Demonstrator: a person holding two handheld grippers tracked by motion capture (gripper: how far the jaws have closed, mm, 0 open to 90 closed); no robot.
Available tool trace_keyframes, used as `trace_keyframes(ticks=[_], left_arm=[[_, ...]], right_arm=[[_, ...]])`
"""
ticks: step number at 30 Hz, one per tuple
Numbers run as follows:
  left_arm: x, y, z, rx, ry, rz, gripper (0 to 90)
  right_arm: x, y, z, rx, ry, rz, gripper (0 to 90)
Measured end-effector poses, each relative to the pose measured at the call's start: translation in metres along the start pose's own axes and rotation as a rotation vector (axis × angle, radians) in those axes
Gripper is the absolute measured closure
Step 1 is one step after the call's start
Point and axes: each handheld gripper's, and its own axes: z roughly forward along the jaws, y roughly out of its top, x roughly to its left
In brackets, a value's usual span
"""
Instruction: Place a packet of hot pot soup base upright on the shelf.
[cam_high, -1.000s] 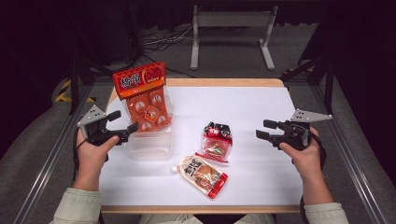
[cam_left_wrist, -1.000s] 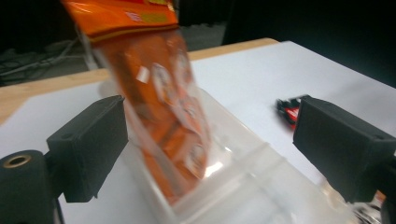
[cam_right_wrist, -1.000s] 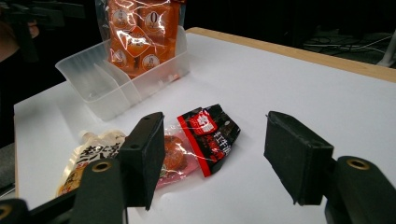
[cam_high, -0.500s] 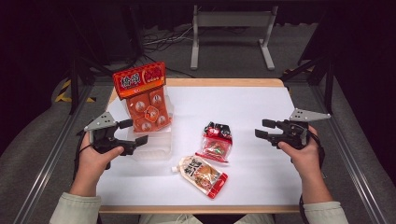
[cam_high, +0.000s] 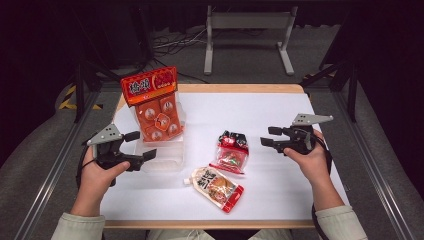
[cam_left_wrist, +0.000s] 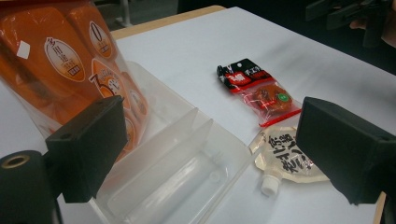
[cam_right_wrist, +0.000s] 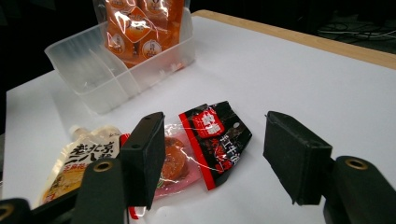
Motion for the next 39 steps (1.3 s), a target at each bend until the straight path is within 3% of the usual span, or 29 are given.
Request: trace_keyframes(ticks=[1, 10, 13, 24, 29, 31, 39], left_arm=[[0.000, -0.001, 0.001, 0.009, -0.010, 0.015, 9.8], [-0.001, -0.003, 0.003, 0.006, -0.035, 0.021, 8.8], [0.002, -0.004, 0.003, 0.009, -0.034, 0.022, 8.8], [0.002, -0.005, 0.004, 0.006, -0.035, 0.013, 8.6], [0.003, -0.006, 0.005, 0.012, -0.031, 0.024, 8.3], [0.003, -0.006, 0.005, 0.004, -0.046, 0.012, 8.2], [0.001, -0.007, 0.007, 0.017, -0.049, 0.017, 8.0]], right_arm=[[-0.002, 0.000, 0.006, 0.005, -0.002, 0.000, 39.1], [-0.008, -0.004, 0.025, 0.026, -0.012, 0.018, 38.2], [-0.010, -0.005, 0.034, 0.050, -0.027, -0.002, 36.8], [-0.017, -0.014, 0.058, 0.098, -0.048, 0.000, 36.4], [-0.021, -0.020, 0.066, 0.113, -0.050, 0.022, 36.4], [-0.023, -0.023, 0.071, 0.111, -0.028, 0.060, 36.5], [-0.023, -0.029, 0.084, 0.155, -0.026, 0.068, 37.0]])
